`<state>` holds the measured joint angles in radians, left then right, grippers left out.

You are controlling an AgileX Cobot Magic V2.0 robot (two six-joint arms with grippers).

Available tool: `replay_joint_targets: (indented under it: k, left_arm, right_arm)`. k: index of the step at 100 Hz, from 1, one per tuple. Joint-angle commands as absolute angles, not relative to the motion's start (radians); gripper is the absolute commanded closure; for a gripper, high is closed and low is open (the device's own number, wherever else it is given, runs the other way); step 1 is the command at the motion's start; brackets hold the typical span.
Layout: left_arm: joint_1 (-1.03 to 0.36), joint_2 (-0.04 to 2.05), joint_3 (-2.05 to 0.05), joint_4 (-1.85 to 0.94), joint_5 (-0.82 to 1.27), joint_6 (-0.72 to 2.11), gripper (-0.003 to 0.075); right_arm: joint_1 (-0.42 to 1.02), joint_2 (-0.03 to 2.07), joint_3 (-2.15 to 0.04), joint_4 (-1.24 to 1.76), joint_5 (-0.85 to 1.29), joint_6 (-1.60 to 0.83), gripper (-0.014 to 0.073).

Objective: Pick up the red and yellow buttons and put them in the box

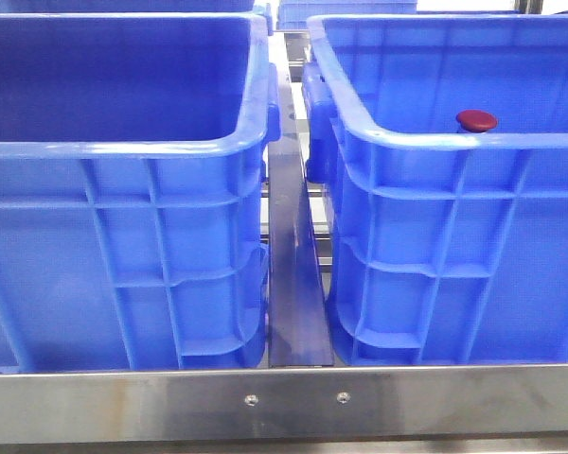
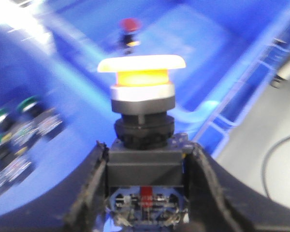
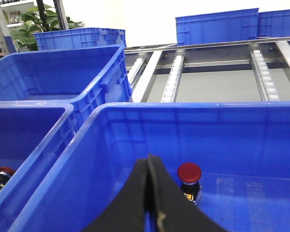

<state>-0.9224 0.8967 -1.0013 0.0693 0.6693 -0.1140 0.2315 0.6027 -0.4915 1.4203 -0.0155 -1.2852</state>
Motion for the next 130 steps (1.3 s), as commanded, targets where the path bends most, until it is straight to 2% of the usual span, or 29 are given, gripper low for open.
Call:
replay_joint_targets:
  k: [1, 19, 29, 36, 51, 55, 60, 69, 83, 107, 130]
  left_arm:
    - [-0.953, 0.908, -1.030, 0.083, 0.559, -0.115, 0.0739]
    - [-0.955, 0.956, -1.030, 0.083, 0.532, -0.115, 0.0739]
    - [-0.955, 0.976, -1.030, 0.083, 0.532, -0.115, 0.0739]
    - [-0.955, 0.983, -1.030, 0.083, 0.532, -0.115, 0.0739]
    - [-0.955, 0.984, -1.030, 0.083, 0.532, -0.115, 0.0739]
    - [-0.955, 0.984, -1.030, 0.083, 0.532, -0.115, 0.0739]
    - [-0.955, 0.984, -1.030, 0.083, 0.532, -0.115, 0.0739]
    - [-0.955, 0.984, -1.030, 0.083, 0.532, -0.115, 0.0739]
    - [-0.955, 0.984, -1.030, 0.083, 0.532, -0.115, 0.0739]
    - [-0.955, 0.984, -1.030, 0.083, 0.532, -0.115, 0.0739]
    - [-0.955, 0.984, -1.030, 0.083, 0.532, -0.115, 0.0739]
  right_arm:
    - [0.230, 0.599, -0.518, 1.413, -0.011, -1.293, 0.0681]
    - [0.230, 0.599, -0.518, 1.413, 0.019, -1.293, 0.0673]
    - [0.230, 0.599, -0.518, 1.413, 0.055, -1.293, 0.0590]
    - [0.230, 0.599, -0.518, 1.413, 0.073, -1.293, 0.0466]
    - [0.230, 0.599, -0.518, 1.435, 0.113, -1.292, 0.0101]
    - [0.230, 0.599, -0.519, 1.462, 0.129, -1.292, 0.0034]
    - [0.230, 0.599, -0.522, 1.510, 0.162, -1.292, -0.0008]
    - [0.230, 0.599, -0.523, 1.648, 0.254, -1.291, -0.0009]
    - [0.230, 0.617, -0.523, 1.920, 0.521, -1.280, -0.0009]
    - [0.230, 0.769, -0.594, 1.919, 0.899, -1.114, -0.0009]
    - [0.235, 0.976, -0.667, 1.919, 1.043, -1.104, -0.0009]
